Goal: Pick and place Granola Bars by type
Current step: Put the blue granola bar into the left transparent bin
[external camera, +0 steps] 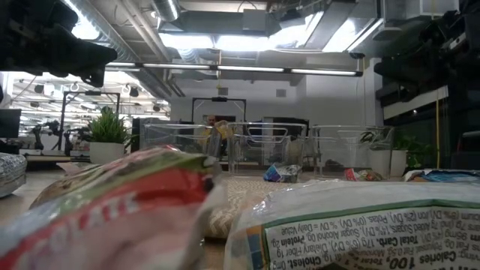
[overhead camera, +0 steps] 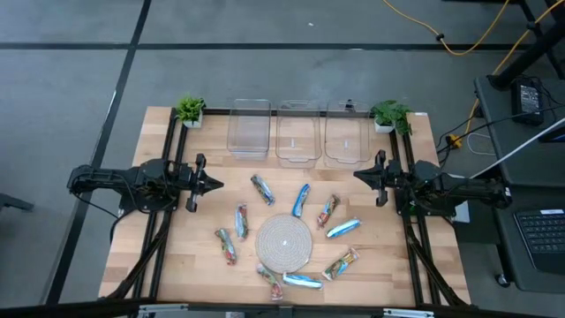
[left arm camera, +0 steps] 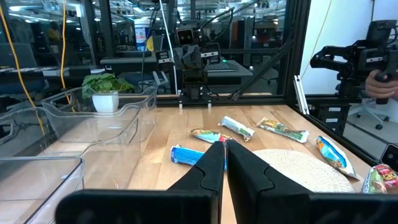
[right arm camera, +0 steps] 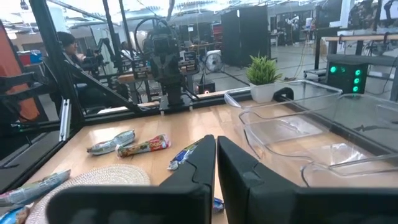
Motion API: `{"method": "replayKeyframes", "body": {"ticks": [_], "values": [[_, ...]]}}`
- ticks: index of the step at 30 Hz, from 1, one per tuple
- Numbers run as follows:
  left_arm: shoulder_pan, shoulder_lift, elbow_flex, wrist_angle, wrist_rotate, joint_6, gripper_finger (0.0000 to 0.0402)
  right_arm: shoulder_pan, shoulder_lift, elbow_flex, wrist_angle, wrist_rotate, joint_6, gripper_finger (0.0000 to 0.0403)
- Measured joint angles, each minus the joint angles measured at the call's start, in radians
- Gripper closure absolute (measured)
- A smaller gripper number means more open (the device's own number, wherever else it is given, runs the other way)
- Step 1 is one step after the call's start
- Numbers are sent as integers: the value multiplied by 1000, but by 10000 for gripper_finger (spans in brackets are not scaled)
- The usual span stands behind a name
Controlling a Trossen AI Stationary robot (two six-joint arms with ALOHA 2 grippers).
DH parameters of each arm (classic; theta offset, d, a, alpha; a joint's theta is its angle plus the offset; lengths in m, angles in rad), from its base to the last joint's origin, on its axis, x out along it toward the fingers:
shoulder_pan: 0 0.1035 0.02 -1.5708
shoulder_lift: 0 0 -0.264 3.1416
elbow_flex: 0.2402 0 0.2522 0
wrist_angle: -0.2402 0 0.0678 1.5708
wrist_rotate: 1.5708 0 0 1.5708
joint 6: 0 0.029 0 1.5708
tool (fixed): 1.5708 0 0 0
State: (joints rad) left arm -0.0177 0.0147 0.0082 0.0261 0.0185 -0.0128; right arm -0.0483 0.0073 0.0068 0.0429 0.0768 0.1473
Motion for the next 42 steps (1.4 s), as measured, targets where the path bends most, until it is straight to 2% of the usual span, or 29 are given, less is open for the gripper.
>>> {"method": "replayKeyframes", "body": {"ticks": [9, 16, 22, 25, 34, 38, 42], "values": [[0, 0, 0, 1, -50, -53, 393, 0, 0, 0, 0, -3, 33, 382], [0, 0, 0, 1, -51, -158, 389, 0, 18, 0, 0, -77, 63, 382], [0, 0, 0, 1, -51, -102, 389, 0, 64, 3, 13, -122, 82, 381], [0, 0, 0, 5, -52, -102, 383, 0, 107, 33, 14, -132, 75, 367], [0, 1, 2, 7, -94, -123, 338, 0, 359, 208, -11, -148, -7, 268], [0, 2, 18, 8, -123, -124, 312, 12, 513, 290, -26, -174, -40, 243], [0, 27, 58, 8, -109, -145, 285, 53, 674, 372, -32, -176, -95, 230]]}}
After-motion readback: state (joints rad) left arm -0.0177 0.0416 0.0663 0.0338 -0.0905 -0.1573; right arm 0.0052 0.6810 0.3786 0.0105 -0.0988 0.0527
